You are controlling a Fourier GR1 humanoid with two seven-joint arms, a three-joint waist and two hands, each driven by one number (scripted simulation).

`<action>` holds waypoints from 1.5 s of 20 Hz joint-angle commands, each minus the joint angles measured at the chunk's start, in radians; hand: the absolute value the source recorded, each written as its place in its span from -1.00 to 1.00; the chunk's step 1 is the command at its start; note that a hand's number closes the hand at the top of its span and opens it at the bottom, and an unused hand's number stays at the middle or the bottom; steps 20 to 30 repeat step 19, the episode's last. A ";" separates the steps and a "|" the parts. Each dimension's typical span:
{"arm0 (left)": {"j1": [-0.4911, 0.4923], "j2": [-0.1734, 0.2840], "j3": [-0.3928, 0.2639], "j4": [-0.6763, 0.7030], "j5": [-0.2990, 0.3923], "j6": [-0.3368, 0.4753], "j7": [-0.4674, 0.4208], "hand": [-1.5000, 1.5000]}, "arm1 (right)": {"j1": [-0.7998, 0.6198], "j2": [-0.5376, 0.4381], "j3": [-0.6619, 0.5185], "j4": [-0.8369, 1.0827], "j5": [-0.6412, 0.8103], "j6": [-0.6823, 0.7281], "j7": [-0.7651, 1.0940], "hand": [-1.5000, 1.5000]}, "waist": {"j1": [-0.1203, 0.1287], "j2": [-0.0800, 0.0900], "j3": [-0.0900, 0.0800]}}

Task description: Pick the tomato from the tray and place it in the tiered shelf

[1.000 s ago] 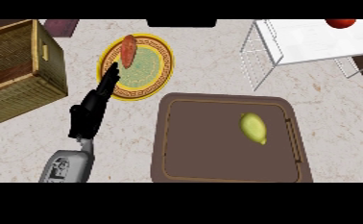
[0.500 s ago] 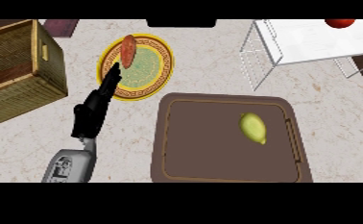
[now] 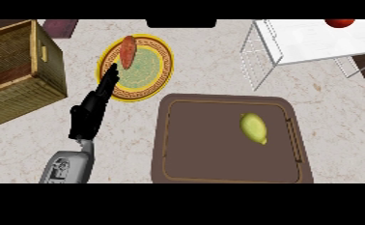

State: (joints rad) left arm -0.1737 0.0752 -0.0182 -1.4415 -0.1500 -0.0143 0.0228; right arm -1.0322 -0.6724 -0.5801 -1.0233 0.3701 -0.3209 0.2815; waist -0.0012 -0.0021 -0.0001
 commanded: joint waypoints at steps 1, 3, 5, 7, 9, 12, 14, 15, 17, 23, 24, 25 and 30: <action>0.010 -0.007 0.018 0.064 -0.001 0.013 -0.066 0.00 | 0.000 -0.133 -0.066 -0.003 -0.033 0.040 0.094 -1.00 | -0.010 0.001 -0.001; -0.016 0.019 0.032 0.034 0.011 -0.005 -0.017 0.00 | 0.054 -0.168 -0.109 -0.014 -0.069 0.073 0.133 -1.00 | -0.013 0.000 0.000; 0.035 0.019 0.009 -0.024 -0.006 0.000 -0.002 0.00 | 0.114 -0.221 -0.146 -0.005 -0.102 0.162 0.217 -1.00 | -0.020 -0.006 0.000; -0.018 -0.002 0.012 -0.010 0.004 0.008 0.030 0.00 | 0.142 -0.322 -0.172 0.040 -0.133 0.274 0.216 -1.00 | -0.022 -0.002 0.000; 0.056 0.004 0.001 -0.023 -0.009 0.007 -0.005 0.00 | 0.225 -0.360 -0.209 -0.015 -0.168 0.345 0.261 -1.00 | -0.025 -0.006 0.000; 0.004 -0.033 -0.026 -0.054 -0.026 0.037 0.063 0.00 | 0.353 -0.416 -0.302 0.040 -0.222 0.443 0.176 -1.00 | -0.029 -0.004 0.002; -0.005 0.012 0.020 0.021 0.003 -0.005 -0.023 0.00 | 0.406 -0.456 -0.338 0.121 -0.230 0.466 0.071 -1.00 | -0.016 0.002 0.001; 0.036 0.025 0.024 -0.035 0.013 -0.014 -0.004 0.00 | 0.489 -0.459 -0.384 0.100 -0.258 0.543 0.032 -1.00 | -0.029 -0.003 0.002; 0.026 0.006 0.007 -0.022 0.005 -0.009 -0.006 0.00 | 0.521 -0.482 -0.447 0.145 -0.310 0.586 0.025 -1.00 | -0.020 -0.001 0.001; 0.041 0.002 0.006 -0.073 0.018 -0.012 0.026 0.00 | 0.556 -0.549 -0.491 0.253 -0.325 0.641 -0.054 -1.00 | -0.011 0.000 0.002; 0.041 0.002 0.006 -0.073 0.018 -0.012 0.026 0.00 | 0.556 -0.549 -0.491 0.253 -0.325 0.641 -0.054 -1.00 | -0.011 0.000 0.002; 0.041 0.002 0.006 -0.073 0.018 -0.012 0.026 0.00 | 0.556 -0.549 -0.491 0.253 -0.325 0.641 -0.054 -1.00 | -0.011 0.000 0.002; 0.041 0.002 0.006 -0.073 0.018 -0.012 0.026 0.00 | 0.556 -0.549 -0.491 0.253 -0.325 0.641 -0.054 -1.00 | -0.011 0.000 0.002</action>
